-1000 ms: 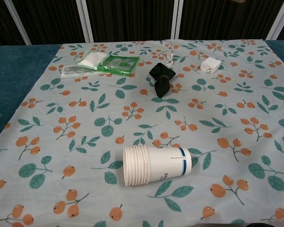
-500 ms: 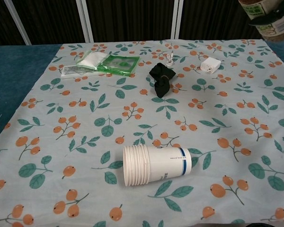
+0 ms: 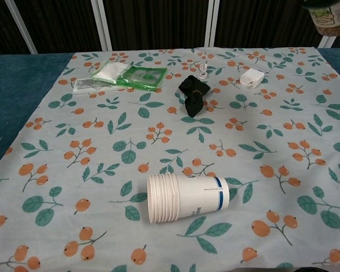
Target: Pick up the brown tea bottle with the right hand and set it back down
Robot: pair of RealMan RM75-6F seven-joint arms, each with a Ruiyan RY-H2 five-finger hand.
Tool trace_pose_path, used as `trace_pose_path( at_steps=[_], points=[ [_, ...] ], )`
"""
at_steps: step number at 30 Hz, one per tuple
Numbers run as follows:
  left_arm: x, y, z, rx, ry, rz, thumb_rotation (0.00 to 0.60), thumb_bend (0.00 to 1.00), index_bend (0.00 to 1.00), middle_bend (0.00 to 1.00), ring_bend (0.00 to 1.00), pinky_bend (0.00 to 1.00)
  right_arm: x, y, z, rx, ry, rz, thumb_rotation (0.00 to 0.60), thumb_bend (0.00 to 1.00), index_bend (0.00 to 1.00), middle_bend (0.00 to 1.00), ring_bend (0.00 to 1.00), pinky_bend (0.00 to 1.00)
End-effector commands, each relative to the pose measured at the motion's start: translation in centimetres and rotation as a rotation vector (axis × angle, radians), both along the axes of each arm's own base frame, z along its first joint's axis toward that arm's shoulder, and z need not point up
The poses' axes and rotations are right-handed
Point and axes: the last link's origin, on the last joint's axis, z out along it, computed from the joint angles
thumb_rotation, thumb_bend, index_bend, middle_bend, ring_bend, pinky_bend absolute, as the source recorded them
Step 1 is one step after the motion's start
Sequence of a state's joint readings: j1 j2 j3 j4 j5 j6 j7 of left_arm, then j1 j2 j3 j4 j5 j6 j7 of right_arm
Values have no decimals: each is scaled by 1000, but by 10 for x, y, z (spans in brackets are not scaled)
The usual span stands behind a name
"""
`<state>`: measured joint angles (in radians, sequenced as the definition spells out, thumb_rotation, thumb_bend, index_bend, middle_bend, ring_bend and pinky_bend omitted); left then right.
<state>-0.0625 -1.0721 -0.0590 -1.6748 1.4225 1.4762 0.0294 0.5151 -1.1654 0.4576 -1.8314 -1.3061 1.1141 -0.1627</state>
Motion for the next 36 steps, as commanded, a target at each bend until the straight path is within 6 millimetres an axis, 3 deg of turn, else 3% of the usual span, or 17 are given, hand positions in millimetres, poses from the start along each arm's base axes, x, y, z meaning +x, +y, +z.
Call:
trace_pose_path(
  at_steps=[1,4,15,27,36],
  points=[
    [0,0,-1,-3,1,0,600,372,39,0,0,0,-2,16,43,681,-1521,145,600,333,481,486,528,584],
    [0,0,-1,-3,2,0,600,372,39,0,0,0,-13,13,43,705,-1535,132,600,334,488,486,528,584],
    [-1,0,-1,-3,1,4,600,372,39,0,0,0,-40,7,12,603,-1274,6,600,334,503,473,523,584],
    [-1,0,0,-3,2,7,600,373,39,0,0,0,-64,13,-53,505,-975,-140,600,334,503,469,522,584],
    [-1,1,0,-4,3,8,600,372,39,0,0,0,-74,14,-84,473,-848,-180,600,334,503,469,522,579]
  ],
)
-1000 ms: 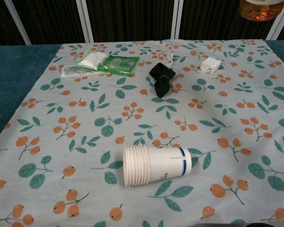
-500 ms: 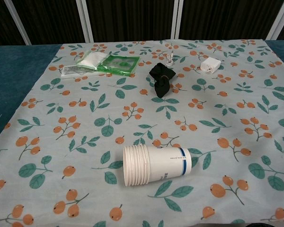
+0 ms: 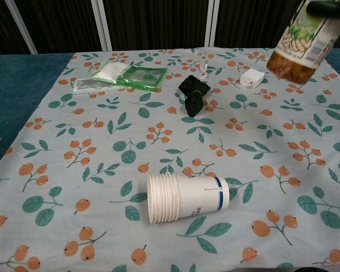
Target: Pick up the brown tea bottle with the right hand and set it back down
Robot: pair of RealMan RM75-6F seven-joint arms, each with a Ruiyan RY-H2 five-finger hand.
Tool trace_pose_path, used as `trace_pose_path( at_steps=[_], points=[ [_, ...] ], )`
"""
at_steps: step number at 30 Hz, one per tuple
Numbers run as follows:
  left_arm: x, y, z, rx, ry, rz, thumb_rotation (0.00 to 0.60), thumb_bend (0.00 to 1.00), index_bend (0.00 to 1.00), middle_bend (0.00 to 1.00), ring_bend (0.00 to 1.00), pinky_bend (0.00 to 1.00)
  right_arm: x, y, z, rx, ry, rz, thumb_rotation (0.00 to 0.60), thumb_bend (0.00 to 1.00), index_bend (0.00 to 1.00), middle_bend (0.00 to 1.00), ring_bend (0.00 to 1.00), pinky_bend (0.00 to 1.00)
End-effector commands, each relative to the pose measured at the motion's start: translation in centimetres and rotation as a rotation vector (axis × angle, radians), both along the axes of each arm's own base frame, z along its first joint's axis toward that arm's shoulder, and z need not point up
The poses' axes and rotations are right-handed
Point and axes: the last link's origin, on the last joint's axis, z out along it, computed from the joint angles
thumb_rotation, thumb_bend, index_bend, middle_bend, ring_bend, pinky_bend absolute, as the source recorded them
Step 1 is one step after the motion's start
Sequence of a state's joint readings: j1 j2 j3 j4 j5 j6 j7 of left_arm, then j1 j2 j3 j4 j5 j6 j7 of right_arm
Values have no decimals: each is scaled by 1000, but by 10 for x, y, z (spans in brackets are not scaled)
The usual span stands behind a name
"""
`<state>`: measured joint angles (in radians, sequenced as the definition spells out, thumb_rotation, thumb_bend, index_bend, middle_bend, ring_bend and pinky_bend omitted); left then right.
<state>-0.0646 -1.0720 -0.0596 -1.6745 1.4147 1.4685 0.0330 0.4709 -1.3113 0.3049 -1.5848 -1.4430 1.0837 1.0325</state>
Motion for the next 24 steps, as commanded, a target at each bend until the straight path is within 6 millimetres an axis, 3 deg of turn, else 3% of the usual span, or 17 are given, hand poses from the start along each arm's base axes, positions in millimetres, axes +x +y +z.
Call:
trace_pose_path(
  at_steps=[1,7,24],
  points=[
    [0,0,0,0,0,0,600,372,39,0,0,0,-10,1,-26,-11,118,-12,600,334,503,469,522,579],
    [0,0,0,-1,1,1,600,373,39,0,0,0,-13,1,-46,-59,217,-17,600,334,503,468,522,579],
    [-1,0,0,-1,4,4,600,373,39,0,0,0,-20,-13,-92,-171,206,-77,600,346,503,467,522,576]
  ],
)
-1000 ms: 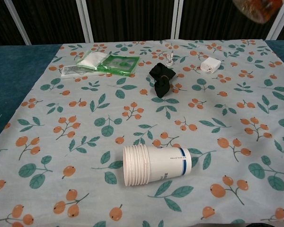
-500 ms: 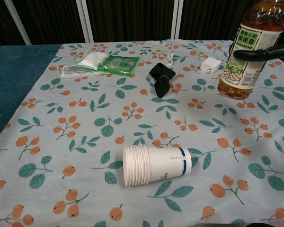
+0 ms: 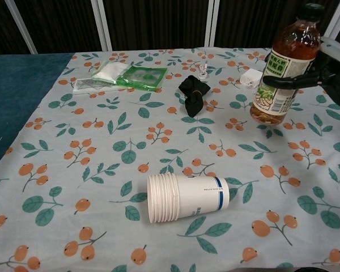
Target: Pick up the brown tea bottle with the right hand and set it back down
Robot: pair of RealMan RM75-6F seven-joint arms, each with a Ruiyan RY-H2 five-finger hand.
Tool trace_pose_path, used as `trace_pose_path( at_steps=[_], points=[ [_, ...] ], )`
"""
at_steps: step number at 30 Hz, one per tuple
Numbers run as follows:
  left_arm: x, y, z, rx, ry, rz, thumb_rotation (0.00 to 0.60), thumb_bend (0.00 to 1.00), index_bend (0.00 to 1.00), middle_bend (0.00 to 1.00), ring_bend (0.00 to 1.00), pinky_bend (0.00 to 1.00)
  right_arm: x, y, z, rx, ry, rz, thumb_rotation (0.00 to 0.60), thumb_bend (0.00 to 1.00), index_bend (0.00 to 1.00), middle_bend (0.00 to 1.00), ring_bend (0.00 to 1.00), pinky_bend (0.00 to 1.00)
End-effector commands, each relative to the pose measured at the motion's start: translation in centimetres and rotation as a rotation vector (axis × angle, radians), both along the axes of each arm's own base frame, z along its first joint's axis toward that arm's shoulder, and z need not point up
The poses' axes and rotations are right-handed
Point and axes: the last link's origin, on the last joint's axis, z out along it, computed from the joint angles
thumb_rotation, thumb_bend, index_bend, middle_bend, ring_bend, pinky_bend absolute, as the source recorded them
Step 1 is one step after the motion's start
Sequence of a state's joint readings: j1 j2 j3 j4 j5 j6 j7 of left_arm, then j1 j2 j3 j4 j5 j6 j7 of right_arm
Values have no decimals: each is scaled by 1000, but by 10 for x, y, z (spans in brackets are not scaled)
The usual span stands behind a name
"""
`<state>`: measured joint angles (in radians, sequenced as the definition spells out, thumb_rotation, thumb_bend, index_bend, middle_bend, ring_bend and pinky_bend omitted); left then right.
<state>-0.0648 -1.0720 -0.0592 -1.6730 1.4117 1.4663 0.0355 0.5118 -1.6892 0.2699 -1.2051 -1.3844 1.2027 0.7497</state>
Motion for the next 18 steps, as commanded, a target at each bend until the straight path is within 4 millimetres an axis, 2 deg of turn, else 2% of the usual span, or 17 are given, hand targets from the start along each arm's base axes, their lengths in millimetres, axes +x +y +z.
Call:
trace_pose_path(
  at_steps=[1,18],
  points=[
    [0,0,0,0,1,1,600,373,39,0,0,0,-1,-3,-10,-13,-12,-7,600,346,503,467,522,576],
    [-1,1,-1,-4,6,7,600,373,37,0,0,0,-24,9,-46,6,35,-22,600,346,503,448,505,557]
  ],
)
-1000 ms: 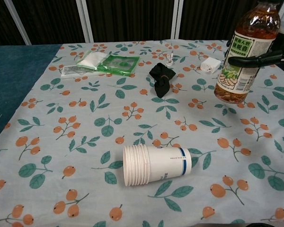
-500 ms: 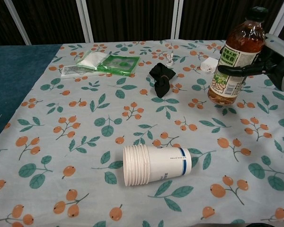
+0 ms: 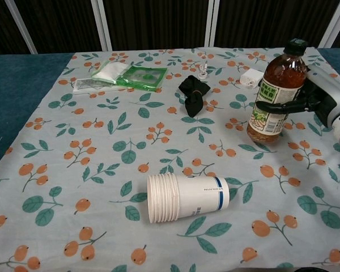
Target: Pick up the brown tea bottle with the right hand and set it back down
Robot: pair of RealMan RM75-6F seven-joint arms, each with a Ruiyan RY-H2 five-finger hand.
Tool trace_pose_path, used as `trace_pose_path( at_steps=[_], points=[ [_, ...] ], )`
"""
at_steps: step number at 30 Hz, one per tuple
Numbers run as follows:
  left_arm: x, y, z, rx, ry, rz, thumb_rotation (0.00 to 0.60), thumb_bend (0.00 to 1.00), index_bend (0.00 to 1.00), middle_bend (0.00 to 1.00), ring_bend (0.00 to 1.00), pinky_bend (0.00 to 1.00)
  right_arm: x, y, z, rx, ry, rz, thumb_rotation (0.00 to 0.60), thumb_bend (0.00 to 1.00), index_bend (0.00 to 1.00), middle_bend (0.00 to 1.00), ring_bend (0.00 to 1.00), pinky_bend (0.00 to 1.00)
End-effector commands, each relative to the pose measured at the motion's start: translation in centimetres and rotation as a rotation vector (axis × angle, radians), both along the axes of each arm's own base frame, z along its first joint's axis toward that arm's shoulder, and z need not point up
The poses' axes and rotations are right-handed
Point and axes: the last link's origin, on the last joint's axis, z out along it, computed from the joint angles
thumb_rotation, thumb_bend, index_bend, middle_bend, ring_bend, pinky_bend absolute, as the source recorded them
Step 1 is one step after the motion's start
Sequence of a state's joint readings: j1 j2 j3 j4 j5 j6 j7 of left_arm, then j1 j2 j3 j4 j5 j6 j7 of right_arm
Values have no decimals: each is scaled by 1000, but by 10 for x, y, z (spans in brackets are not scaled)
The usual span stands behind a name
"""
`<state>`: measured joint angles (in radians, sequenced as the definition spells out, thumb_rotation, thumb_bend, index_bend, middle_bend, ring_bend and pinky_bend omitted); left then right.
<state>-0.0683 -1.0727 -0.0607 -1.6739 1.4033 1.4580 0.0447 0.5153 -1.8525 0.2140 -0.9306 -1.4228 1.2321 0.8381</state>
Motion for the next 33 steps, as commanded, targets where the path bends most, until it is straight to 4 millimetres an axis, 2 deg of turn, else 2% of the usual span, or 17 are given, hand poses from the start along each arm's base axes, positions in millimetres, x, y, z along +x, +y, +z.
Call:
trace_pose_path(
  at_steps=[1,7,9,14,17,26,29,33],
  points=[
    [0,0,0,1,0,1,600,373,37,0,0,0,-2,3,-8,2,-14,-15,600,346,503,444,501,553],
    [-1,0,1,2,-1,3,600,373,37,0,0,0,-4,4,-15,9,-4,-10,600,332,477,400,456,502],
    [-1,0,1,2,-1,3,600,373,37,0,0,0,-5,4,-17,12,-4,-11,600,286,392,334,391,445],
    [-1,0,1,0,0,2,600,373,37,0,0,0,-6,4,-18,44,-19,-1,600,128,105,127,177,235],
    [-1,0,1,0,0,2,600,373,37,0,0,0,-8,5,-18,72,0,9,600,70,16,52,92,189],
    [-1,0,1,3,2,5,600,373,37,0,0,0,-7,8,-6,68,-18,31,600,25,0,0,23,144],
    [-1,0,1,2,1,6,600,373,37,0,0,0,-8,11,9,30,-28,44,600,24,0,0,26,144],
    [0,0,1,2,-1,3,600,373,37,0,0,0,-16,20,44,-22,-10,61,600,24,0,23,46,144]
  ],
)
